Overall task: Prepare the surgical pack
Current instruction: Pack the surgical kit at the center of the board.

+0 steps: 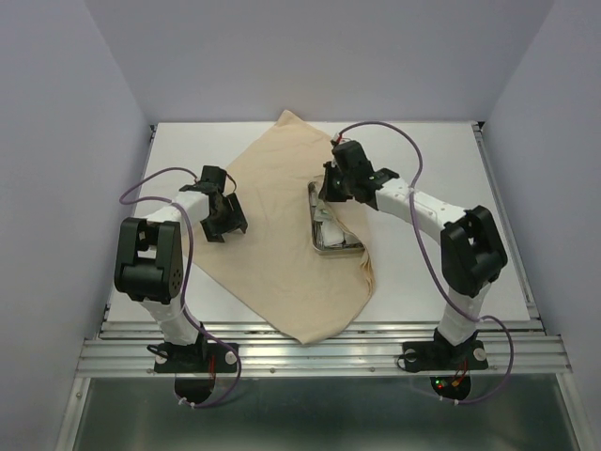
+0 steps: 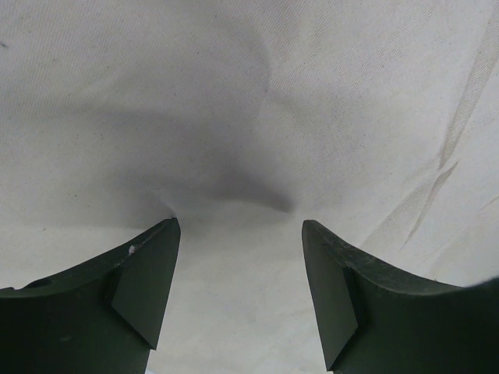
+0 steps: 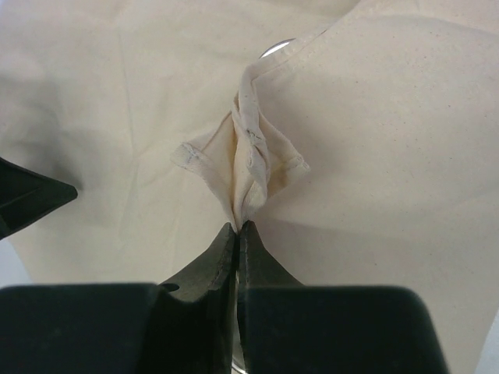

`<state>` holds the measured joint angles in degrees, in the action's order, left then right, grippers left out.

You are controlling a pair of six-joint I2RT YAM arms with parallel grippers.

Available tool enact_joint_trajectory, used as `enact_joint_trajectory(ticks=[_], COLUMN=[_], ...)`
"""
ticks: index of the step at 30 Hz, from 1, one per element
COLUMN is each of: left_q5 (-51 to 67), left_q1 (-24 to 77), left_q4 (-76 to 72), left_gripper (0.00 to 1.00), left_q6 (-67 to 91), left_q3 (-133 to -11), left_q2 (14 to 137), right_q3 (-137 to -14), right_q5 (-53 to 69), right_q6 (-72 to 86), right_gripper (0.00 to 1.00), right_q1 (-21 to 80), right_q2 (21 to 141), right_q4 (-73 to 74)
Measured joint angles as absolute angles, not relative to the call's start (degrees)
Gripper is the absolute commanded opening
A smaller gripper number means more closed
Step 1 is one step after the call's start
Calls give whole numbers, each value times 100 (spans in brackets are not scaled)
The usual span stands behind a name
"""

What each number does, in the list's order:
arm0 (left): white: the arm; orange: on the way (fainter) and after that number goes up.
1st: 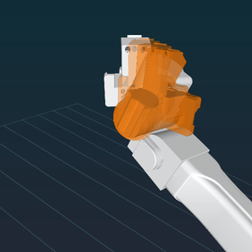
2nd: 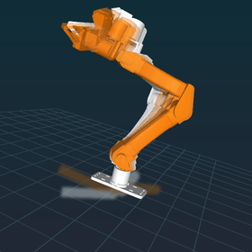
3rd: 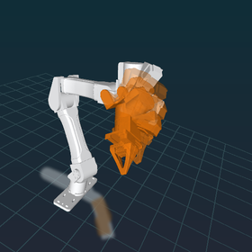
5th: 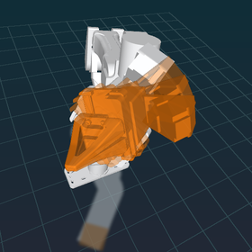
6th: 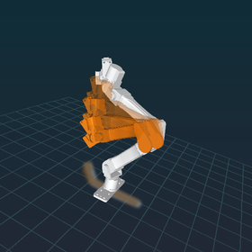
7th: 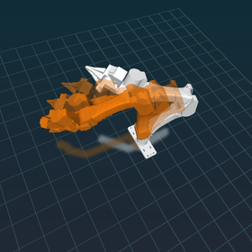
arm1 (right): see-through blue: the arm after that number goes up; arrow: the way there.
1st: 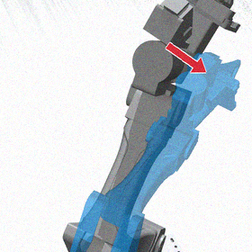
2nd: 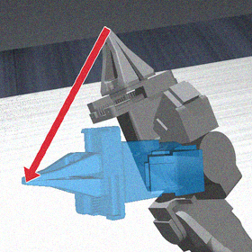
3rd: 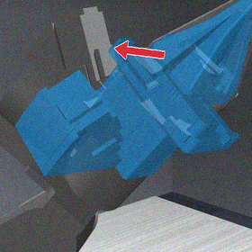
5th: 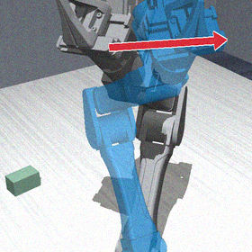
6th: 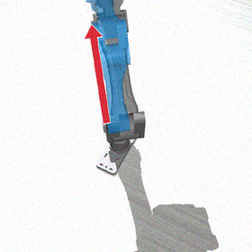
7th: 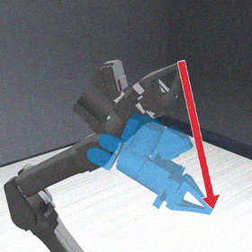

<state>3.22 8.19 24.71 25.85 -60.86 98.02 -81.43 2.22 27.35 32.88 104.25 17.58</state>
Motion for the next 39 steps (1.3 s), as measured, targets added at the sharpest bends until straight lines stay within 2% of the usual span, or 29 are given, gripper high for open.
enact_joint_trajectory(ticks=[18,22,23,27,28,29,36,39], left_q5=[458,504,521,609,676,716,1157,1361], left_q1=[819,819,819,819,819,819,819,819], left_q4=[2370,2359,2362,2359,2362,2362,2351,2316], left_gripper=[75,75,75,75,75,76,76,83], left_q6=[2578,2580,2580,2580,2580,2580,2609,2648], left_q3=[-6040,-6040,-6040,-6040,-6040,-6042,-6088,-6169], left_q2=[9769,9747,9727,9671,9657,9653,9564,9443], right_q3=[-8525,-8558,-8558,-8558,-8556,-8556,-8464,-8333], right_q5=[58,58,58,102,137,163,451,471], right_q6=[2676,2679,2676,2668,2661,2661,2657,2657], right_gripper=[6,12,21,24,31,34,36,36], right_q1=[3870,3953,3972,4025,4042,4058,4145,4169], right_q2=[11115,11120,11120,11120,11120,11120,11104,11037], right_q4=[1951,1955,1957,1949,1949,1949,1900,1914])
